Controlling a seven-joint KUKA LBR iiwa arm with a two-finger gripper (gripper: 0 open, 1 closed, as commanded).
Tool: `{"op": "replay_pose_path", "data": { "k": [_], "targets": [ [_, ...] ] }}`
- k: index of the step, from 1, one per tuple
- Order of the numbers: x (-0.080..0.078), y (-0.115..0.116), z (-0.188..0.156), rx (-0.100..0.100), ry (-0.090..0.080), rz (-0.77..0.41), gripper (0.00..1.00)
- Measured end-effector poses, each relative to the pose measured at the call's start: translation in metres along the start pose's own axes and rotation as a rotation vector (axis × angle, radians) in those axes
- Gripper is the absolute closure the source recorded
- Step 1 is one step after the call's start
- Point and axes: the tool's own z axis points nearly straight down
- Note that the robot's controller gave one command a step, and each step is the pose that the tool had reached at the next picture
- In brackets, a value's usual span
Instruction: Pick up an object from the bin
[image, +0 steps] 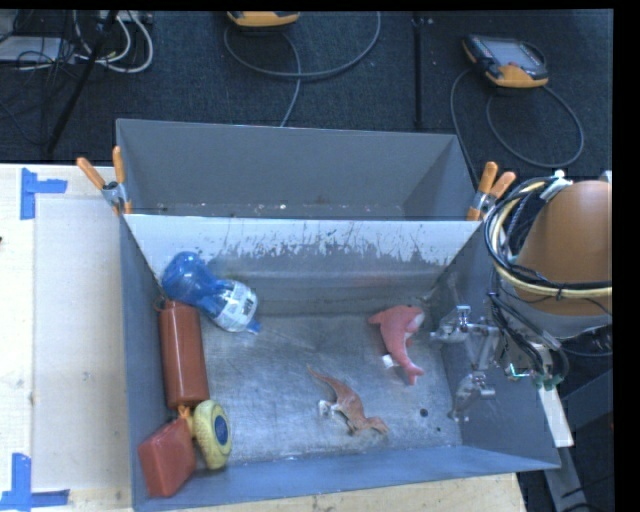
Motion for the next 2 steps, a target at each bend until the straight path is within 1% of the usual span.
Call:
{"op": "replay_pose_path", "data": {
  "k": [1,2],
  "targets": [
    [-0.002,0.000,-0.004,0.001,-0.008,-0.004,0.00],
    [-0.004,0.037,0.062,0.002,-0.013,-0.040,0.00]
  ]
}}
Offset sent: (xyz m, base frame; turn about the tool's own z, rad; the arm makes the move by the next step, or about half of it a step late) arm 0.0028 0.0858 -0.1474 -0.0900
